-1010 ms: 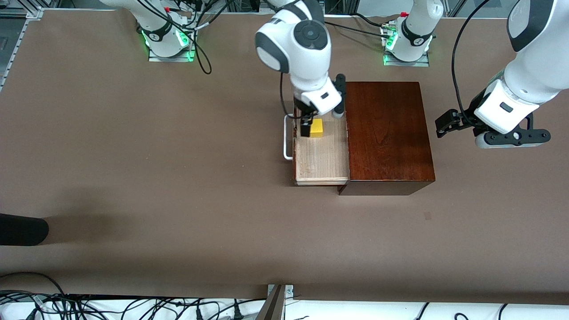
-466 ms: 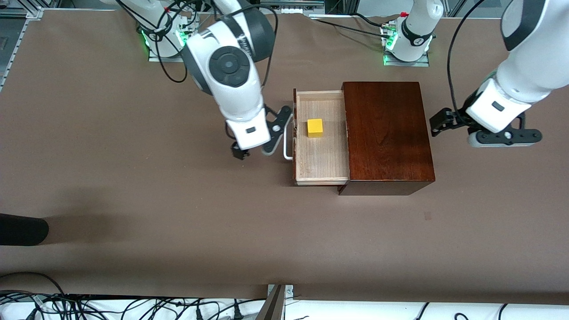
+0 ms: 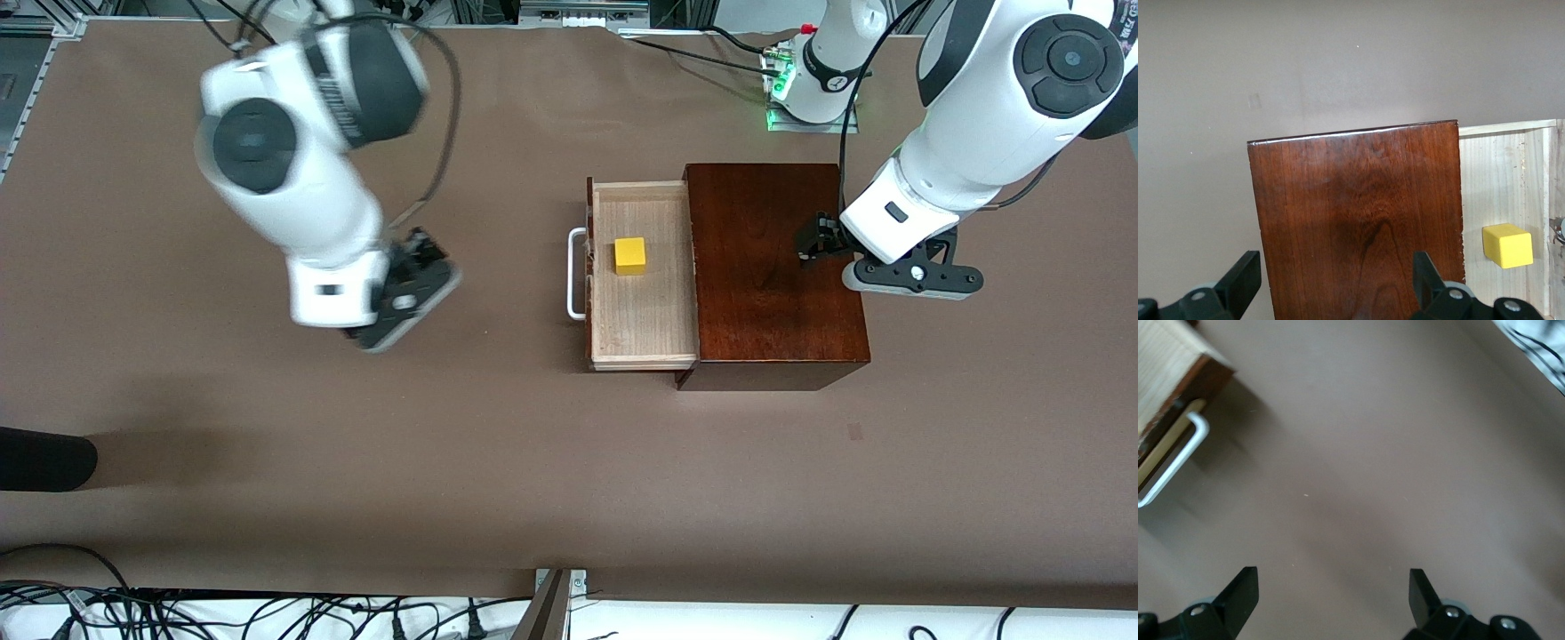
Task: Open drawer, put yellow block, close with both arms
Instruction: 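Open the right gripper and withdraw it from the drawer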
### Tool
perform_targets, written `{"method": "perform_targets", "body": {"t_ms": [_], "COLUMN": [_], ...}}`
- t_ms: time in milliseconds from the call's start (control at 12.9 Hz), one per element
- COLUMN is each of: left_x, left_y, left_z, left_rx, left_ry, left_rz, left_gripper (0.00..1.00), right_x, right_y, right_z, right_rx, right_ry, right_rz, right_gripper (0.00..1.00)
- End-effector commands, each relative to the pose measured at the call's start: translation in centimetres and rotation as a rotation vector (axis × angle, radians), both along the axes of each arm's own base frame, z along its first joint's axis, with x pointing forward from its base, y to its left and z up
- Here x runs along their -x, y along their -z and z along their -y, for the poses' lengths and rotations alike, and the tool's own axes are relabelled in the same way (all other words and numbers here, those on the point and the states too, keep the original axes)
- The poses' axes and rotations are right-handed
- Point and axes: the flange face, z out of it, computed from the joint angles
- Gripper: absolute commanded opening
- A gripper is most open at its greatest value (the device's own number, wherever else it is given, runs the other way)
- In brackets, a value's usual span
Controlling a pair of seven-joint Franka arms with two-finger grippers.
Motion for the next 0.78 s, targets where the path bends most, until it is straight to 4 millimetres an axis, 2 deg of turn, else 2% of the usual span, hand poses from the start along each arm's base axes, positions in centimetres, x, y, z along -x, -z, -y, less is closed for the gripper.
{"method": "perform_targets", "body": {"t_ms": [0,78,155,311,466,699], "left_x": [-0.4,-0.8,-1.0,-0.9,-0.3,1.5], "left_y": [0.7,3.2,4.5,4.3,4.2,4.8], "left_z": [2.3,3.7,4.2,4.5,6.2,10.5], "left_rx": [-0.106,-0.171,-0.199,-0.199,-0.201,-0.19], "left_ry": [0.075,0.117,0.135,0.15,0.171,0.149], "left_rz": [0.019,0.002,-0.01,-0.006,-0.002,-0.002], "left_gripper": [1.0,1.0,1.0,1.0,1.0,1.0], "right_x": [1.3,1.0,0.9,1.0,1.9,3.4], "right_y": [-2.5,-2.7,-3.4,-4.1,-4.1,-5.2], "right_z": [6.0,8.4,10.5,14.9,18.9,22.8], "right_rx": [-0.045,-0.047,-0.052,-0.057,-0.062,-0.062], "right_ry": [0.147,0.183,0.211,0.312,0.474,0.606], "right_rz": [-0.025,-0.028,-0.022,-0.021,-0.036,-0.036], "right_gripper": [1.0,1.0,1.0,1.0,1.0,1.0]}}
